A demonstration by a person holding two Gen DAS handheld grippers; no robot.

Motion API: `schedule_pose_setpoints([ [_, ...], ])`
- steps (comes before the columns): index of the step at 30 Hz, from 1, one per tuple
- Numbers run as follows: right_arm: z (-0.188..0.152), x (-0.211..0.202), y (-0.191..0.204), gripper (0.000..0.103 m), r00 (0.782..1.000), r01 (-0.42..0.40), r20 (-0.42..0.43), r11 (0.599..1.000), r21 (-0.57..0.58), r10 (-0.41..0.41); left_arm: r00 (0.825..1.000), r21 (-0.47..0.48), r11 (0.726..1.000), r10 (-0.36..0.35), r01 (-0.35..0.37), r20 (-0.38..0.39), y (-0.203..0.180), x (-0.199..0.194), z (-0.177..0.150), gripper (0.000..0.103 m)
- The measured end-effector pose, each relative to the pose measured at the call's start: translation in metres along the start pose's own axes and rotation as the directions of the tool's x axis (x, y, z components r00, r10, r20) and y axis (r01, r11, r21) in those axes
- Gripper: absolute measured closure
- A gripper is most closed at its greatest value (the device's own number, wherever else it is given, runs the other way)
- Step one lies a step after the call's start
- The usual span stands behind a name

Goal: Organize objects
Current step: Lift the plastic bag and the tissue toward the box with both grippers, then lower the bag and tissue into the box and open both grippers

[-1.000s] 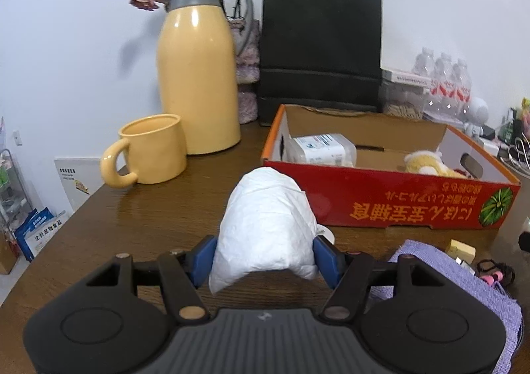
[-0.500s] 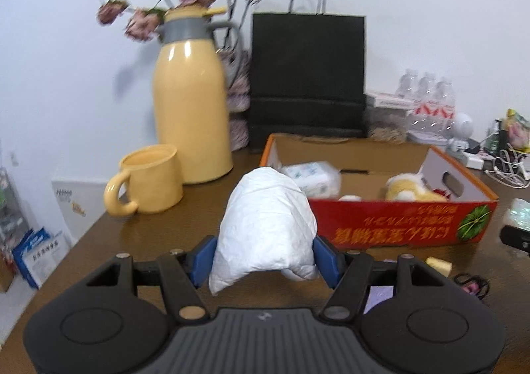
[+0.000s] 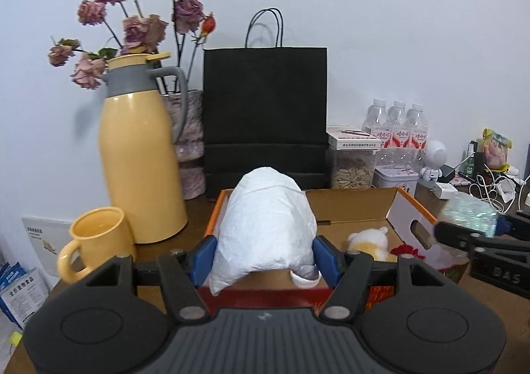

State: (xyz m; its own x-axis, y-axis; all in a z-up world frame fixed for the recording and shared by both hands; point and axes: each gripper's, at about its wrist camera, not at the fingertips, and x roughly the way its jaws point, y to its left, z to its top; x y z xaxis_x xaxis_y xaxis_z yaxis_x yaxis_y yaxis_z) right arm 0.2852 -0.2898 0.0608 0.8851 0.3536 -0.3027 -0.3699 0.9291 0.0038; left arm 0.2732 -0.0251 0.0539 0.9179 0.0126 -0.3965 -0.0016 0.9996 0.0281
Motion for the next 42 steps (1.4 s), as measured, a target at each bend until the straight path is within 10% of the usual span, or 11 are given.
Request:
schedule_pose_setpoints([
  [33, 0.009, 0.111, -0.025, 0.054, 0.992, 0.011, -0.124, 0.999, 0.036, -0.007, 0.996, 0.072, 0.997, -0.012, 0.018, -0.084, -0.018, 0.126, 0.020, 0.033],
  [36, 0.006, 0.113, -0.023, 0.044, 0.991, 0.013, -0.135, 1.000, 0.023, -0.010, 0.997, 0.087, 0.996, 0.014, -0.007, -0.081, -0.020, 0.127, 0.019, 0.000],
  [39, 0.004, 0.113, -0.021, 0.005, 0.989, 0.021, -0.148, 1.000, 0.003, -0.020, 0.997, 0.090, 0.995, 0.038, -0.032, -0.068, -0.020, 0.126, 0.020, 0.000],
  [42, 0.005, 0.110, -0.017, 0.000, 0.990, 0.027, -0.135, 0.999, -0.018, -0.029, 0.997, 0.073, 0.996, 0.047, -0.042, -0.068, -0.015, 0.126, 0.020, 0.000],
])
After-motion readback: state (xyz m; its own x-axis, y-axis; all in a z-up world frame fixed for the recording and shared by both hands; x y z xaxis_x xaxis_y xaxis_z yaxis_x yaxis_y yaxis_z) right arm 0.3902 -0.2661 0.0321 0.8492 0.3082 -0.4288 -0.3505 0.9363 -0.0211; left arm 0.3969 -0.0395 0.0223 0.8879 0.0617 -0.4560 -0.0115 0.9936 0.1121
